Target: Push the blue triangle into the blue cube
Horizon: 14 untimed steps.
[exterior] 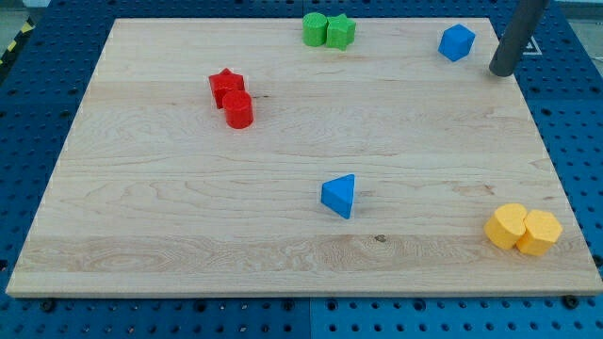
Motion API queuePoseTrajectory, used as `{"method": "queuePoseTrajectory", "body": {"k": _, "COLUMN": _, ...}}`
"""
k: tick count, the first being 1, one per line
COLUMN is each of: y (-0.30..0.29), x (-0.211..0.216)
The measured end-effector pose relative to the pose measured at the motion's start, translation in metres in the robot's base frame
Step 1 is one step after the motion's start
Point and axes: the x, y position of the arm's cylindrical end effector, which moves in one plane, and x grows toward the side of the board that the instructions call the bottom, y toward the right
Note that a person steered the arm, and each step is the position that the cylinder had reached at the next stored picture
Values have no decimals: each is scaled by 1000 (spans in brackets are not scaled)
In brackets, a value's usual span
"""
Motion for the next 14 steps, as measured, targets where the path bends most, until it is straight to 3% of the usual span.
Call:
{"method": "queuePoseTrajectory", "body": {"k": 2, "y": -49, "x": 33}}
{"method": "queuePoseTrajectory", "body": {"k": 8, "y": -298, "x": 169}}
{"method": "queuePoseTrajectory", "body": {"k": 9, "y": -313, "x": 206}}
{"method": "queuePoseTrajectory", "body": {"k": 10, "y": -305, "x": 211}}
{"method": "queuePoseTrajectory", "body": {"k": 11, "y": -260, "x": 232}}
{"method": "queuePoseTrajectory", "body": {"k": 14, "y": -230, "x": 214}}
